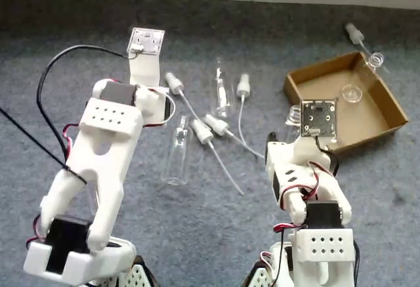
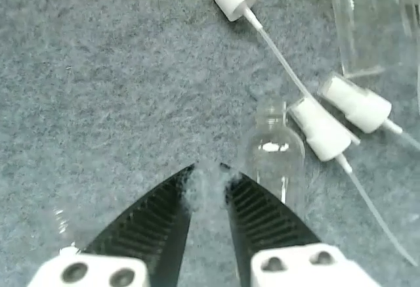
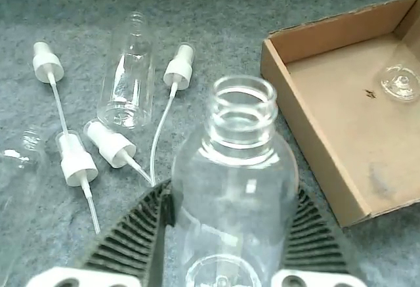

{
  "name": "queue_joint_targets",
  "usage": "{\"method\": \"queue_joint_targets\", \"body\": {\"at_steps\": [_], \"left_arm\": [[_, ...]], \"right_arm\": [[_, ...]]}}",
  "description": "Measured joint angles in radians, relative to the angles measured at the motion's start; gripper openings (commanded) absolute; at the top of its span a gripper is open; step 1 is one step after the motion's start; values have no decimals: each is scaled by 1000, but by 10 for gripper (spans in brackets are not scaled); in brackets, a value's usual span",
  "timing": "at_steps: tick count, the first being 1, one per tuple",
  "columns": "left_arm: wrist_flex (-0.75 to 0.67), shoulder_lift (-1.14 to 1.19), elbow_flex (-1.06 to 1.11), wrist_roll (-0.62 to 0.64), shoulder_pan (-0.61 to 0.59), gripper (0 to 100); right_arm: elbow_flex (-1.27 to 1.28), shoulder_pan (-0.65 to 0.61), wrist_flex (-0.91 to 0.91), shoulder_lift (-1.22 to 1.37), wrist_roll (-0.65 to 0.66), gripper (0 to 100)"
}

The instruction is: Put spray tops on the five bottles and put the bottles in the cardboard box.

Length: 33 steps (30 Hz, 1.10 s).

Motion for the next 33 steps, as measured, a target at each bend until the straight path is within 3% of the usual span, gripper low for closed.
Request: {"method": "queue_joint_targets", "body": {"at_steps": [6, 9, 20, 27, 33], "left_arm": [[-32, 275, -242, 150, 0, 279], [-32, 394, -348, 230, 2, 349], [-80, 842, -746, 451, -40, 291], [-81, 1039, -970, 477, -64, 212], [-81, 1065, -1002, 477, -66, 148]], "right_arm": [[2, 0, 0, 0, 0, 139], [2, 0, 0, 0, 0, 139], [2, 0, 0, 0, 0, 139], [2, 0, 0, 0, 0, 139], [2, 0, 0, 0, 0, 139]]}}
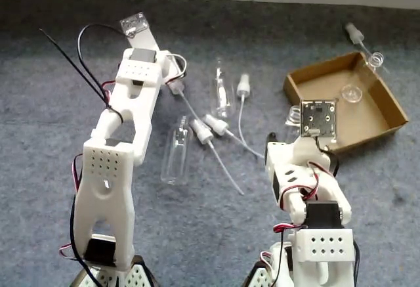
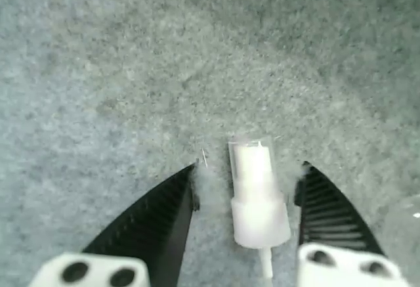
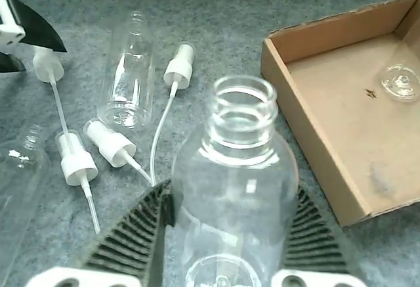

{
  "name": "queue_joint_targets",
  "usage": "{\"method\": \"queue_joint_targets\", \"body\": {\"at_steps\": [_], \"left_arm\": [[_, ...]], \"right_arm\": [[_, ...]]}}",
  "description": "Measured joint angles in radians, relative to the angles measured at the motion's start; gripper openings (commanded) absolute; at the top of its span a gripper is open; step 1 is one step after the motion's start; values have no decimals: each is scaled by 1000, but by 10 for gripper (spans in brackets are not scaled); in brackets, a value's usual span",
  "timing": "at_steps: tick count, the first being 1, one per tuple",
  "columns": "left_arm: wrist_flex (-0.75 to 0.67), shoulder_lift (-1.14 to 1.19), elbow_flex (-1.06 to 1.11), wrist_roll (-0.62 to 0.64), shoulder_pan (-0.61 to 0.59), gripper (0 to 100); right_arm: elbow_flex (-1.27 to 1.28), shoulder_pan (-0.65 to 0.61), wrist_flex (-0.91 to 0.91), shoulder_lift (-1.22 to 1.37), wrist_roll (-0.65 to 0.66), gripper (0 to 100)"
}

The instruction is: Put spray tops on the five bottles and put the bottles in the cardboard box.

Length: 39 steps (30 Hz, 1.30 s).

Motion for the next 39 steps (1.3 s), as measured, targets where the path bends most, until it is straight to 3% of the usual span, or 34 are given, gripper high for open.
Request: {"method": "queue_joint_targets", "body": {"at_steps": [21, 26, 29, 39], "left_arm": [[-12, 57, -21, 0, 11, 141], [-14, 57, -21, 0, 11, 0], [-15, 57, -21, 5, 14, 40], [-25, 61, -58, 2, 17, 39]], "right_arm": [[0, 0, 0, 0, 0, 139], [0, 0, 0, 0, 0, 139], [0, 0, 0, 0, 0, 139], [0, 0, 0, 0, 0, 139]]}}
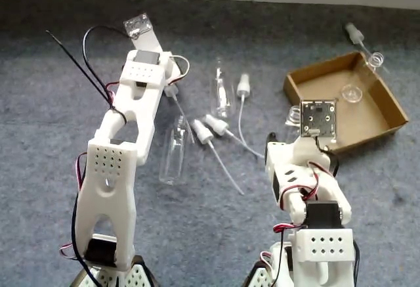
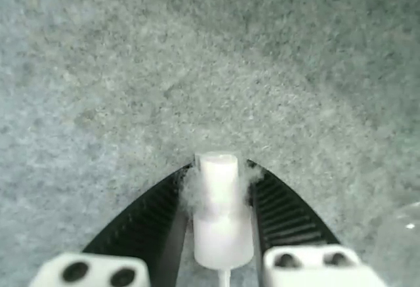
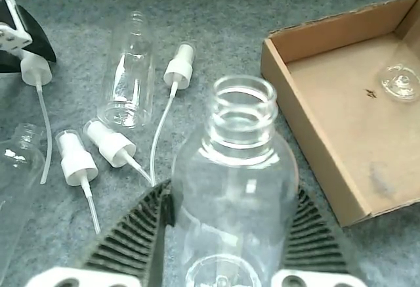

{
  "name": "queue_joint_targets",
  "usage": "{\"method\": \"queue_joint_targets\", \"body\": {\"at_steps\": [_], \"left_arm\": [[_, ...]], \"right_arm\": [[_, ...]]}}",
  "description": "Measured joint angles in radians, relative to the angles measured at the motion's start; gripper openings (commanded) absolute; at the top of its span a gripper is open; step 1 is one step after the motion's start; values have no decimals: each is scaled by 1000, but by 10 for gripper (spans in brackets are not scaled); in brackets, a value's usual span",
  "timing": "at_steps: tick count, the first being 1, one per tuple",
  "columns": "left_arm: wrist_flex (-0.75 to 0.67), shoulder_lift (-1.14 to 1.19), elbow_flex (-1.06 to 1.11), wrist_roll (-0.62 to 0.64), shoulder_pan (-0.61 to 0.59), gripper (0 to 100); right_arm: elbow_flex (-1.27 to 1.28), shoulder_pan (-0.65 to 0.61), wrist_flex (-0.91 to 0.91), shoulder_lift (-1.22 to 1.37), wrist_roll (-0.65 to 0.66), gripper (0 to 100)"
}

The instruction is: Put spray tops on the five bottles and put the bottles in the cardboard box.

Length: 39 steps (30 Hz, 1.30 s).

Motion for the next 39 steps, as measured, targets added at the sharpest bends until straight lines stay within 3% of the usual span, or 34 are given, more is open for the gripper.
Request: {"method": "queue_joint_targets", "body": {"at_steps": [8, 14, 21, 29, 39], "left_arm": [[48, 15, -252, 0, 2, 5], [253, 15, -520, 0, 2, 5], [494, 9, -844, -5, 2, 5], [640, -141, -855, -163, 32, 5], [672, -345, -861, -292, 81, 4]], "right_arm": [[0, 0, 0, 0, 0, 139], [0, 0, -15, 0, 0, 139], [77, 0, -173, -2, 0, 139], [129, -91, -304, 0, -2, 136], [129, -238, -354, 0, -2, 135]]}}
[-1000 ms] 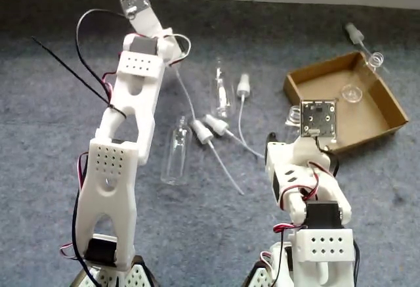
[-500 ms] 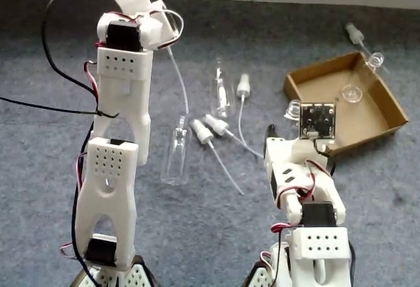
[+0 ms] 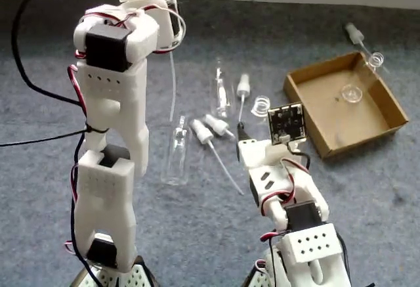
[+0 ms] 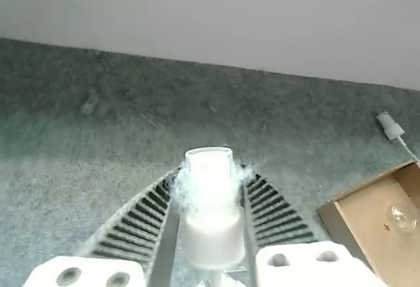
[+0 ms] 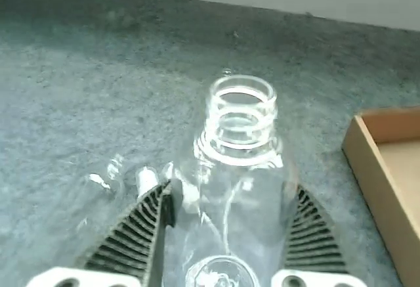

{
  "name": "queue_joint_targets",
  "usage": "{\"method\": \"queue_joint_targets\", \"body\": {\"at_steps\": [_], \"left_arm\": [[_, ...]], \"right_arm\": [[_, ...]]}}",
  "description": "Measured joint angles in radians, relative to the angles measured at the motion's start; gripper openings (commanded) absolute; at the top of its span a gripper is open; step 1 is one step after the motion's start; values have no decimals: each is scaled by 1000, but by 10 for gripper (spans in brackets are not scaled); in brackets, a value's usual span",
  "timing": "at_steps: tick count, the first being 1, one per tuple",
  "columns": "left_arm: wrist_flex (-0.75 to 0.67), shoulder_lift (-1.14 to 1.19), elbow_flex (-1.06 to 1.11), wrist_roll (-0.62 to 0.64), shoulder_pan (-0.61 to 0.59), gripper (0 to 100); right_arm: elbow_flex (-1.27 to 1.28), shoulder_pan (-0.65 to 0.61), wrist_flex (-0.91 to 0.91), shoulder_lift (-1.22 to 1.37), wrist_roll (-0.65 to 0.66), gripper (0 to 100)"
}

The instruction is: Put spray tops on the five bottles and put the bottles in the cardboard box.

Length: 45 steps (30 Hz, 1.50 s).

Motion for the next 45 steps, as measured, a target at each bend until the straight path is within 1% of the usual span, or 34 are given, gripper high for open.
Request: {"method": "queue_joint_targets", "body": {"at_steps": [6, 9, 13, 16, 18, 21, 23, 25, 28, 32, 35, 39, 45], "left_arm": [[8, -115, -2, -55, 37, 4], [8, -172, -2, -83, 68, 4], [8, -210, -2, -94, 68, 4], [15, -227, -2, -94, 68, 4], [17, -245, -2, -95, 69, 4], [17, -302, 35, -106, 91, 4], [17, -358, 112, -150, 114, 4], [17, -427, 224, -186, 135, 4], [17, -542, 417, -199, 155, 4], [8, -677, 634, -204, 152, 4], [-68, -743, 735, -204, 150, 4], [-215, -786, 864, -201, 152, 4], [-377, -824, 1088, -110, 150, 4]], "right_arm": [[0, -9, -141, 0, 0, 135], [0, -9, -153, 0, 0, 135], [0, -11, -157, 0, 0, 135], [0, -40, -157, 0, 0, 135], [0, -64, -158, 0, 29, 135], [0, -114, -161, 0, 132, 135], [0, -137, -161, 0, 198, 135], [0, -147, -163, 0, 229, 135], [0, -150, -163, 0, 236, 135], [23, -155, -163, -2, 236, 134], [80, -157, -163, 0, 236, 134], [124, -157, -163, 0, 236, 134], [143, -157, -163, 0, 236, 134]]}}
